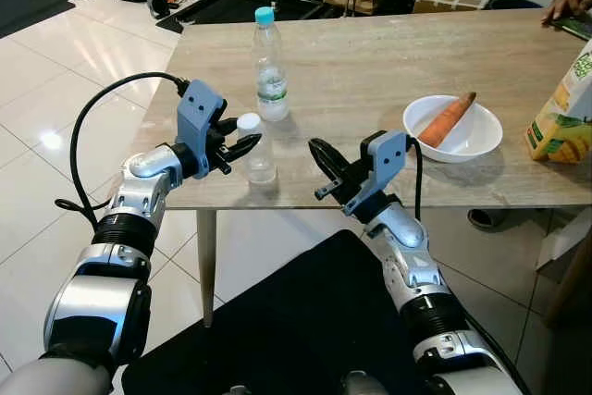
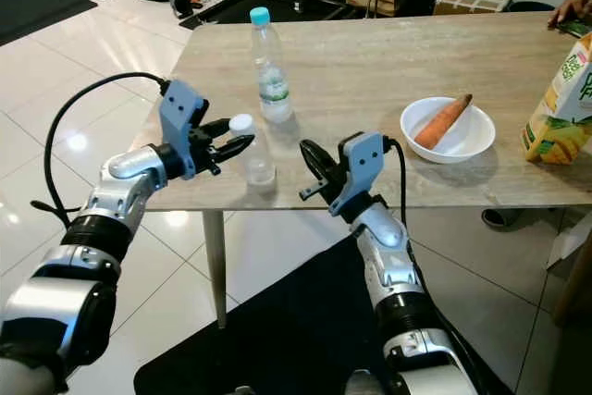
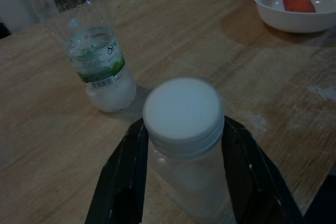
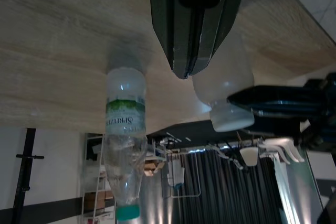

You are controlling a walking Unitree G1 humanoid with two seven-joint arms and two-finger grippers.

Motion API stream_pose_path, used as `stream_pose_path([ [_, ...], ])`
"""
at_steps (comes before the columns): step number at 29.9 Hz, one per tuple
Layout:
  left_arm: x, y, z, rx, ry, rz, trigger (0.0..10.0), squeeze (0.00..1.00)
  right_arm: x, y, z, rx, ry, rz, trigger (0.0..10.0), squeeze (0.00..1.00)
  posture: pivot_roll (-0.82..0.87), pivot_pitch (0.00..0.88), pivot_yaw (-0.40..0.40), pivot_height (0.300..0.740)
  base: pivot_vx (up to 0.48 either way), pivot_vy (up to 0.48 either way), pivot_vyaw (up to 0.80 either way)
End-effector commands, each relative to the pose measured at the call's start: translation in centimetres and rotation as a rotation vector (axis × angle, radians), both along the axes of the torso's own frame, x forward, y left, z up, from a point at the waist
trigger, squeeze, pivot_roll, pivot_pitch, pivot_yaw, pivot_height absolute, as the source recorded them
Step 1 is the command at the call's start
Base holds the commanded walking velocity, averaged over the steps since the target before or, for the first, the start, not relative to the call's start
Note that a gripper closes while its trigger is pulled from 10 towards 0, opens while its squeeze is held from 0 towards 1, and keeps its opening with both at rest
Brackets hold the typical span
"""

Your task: Restocking fridge

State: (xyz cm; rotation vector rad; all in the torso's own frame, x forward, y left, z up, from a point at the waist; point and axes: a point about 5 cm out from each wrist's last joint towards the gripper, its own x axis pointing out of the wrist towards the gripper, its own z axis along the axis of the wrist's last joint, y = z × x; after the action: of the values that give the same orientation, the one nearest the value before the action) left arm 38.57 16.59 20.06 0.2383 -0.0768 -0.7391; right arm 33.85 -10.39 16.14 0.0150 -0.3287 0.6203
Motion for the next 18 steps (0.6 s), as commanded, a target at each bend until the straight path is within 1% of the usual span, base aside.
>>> stream_pose_path([
  [1,-0.3,-0.1,-2.0,0.02,0.081,0.001,10.0,0.0,-0.2,0.3,-0.6,-0.018,0.016,0.012,10.0,0.0,-0.15,0.091,0.07,0.725,0.0,0.0,0.0],
  [3,-0.2,-0.1,-2.0,0.007,0.084,0.001,10.0,0.0,-0.1,0.3,-0.7,-0.02,0.02,0.008,10.0,0.0,-0.15,0.092,0.069,0.725,0.0,0.0,0.0],
  [5,-0.1,-0.2,-1.6,-0.039,0.09,-0.003,10.0,0.0,0.0,0.4,-0.6,-0.021,0.021,0.007,10.0,0.0,-0.15,0.093,0.069,0.725,0.0,0.0,0.0],
  [6,-0.1,-0.2,-1.6,-0.039,0.09,-0.003,10.0,0.0,0.0,0.4,-0.6,-0.021,0.021,0.007,10.0,0.0,-0.15,0.093,0.069,0.725,0.0,0.0,0.0],
  [7,0.1,-0.3,-1.3,-0.076,0.101,-0.011,10.0,0.0,0.1,0.5,-0.5,-0.024,0.021,0.007,10.0,0.0,-0.15,0.093,0.067,0.725,0.0,0.0,0.0],
  [14,0.3,-0.5,-1.0,-0.1,0.116,-0.01,10.0,0.0,0.1,0.6,-0.4,-0.03,0.021,0.01,10.0,0.0,-0.15,0.093,0.065,0.725,0.0,0.0,0.0],
  [18,0.4,-0.5,-1.2,-0.081,0.138,-0.009,10.0,0.0,0.1,0.7,-0.3,-0.027,0.024,0.013,10.0,0.0,-0.15,0.095,0.064,0.725,0.0,0.0,0.0],
])
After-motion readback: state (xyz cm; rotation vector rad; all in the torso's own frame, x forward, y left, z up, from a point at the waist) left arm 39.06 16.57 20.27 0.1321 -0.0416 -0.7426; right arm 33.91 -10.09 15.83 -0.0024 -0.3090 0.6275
